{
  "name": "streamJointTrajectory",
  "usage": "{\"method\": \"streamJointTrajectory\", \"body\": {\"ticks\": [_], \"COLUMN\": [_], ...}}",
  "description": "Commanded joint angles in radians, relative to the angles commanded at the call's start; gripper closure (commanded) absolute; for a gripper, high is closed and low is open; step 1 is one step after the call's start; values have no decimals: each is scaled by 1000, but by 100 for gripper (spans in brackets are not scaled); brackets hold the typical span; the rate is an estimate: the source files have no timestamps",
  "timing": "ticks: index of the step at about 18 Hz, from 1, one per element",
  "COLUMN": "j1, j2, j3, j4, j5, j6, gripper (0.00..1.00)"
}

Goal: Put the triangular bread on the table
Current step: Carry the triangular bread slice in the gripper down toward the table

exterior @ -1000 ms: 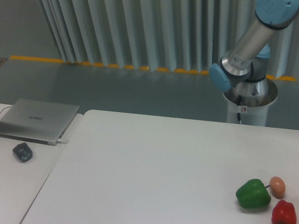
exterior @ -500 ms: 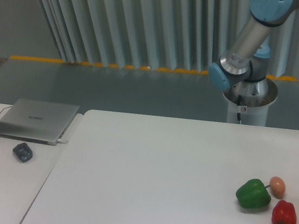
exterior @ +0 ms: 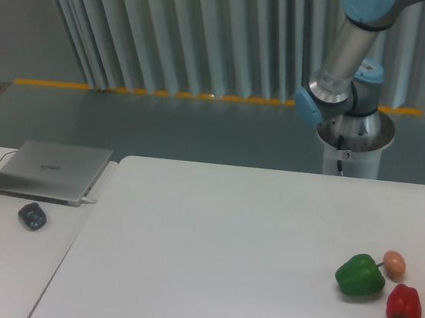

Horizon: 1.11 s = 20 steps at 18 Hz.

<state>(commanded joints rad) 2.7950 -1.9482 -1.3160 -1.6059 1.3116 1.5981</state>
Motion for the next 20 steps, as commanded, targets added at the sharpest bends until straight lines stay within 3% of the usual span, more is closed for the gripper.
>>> {"method": "streamJointTrajectory", "body": {"ticks": [2, 6, 10, 15, 20], "j1": [-2, -45, -115, -172, -218], "j2": [26, 83, 98, 117, 118], "j3": [-32, -100, -150, -190, -190], "j4": [-20, -25, -22, 15, 14], "j5": [-11, -8, 168, 313, 347], "j6": [67, 80, 219, 273, 338], "gripper": [82, 82, 81, 78, 79]}}
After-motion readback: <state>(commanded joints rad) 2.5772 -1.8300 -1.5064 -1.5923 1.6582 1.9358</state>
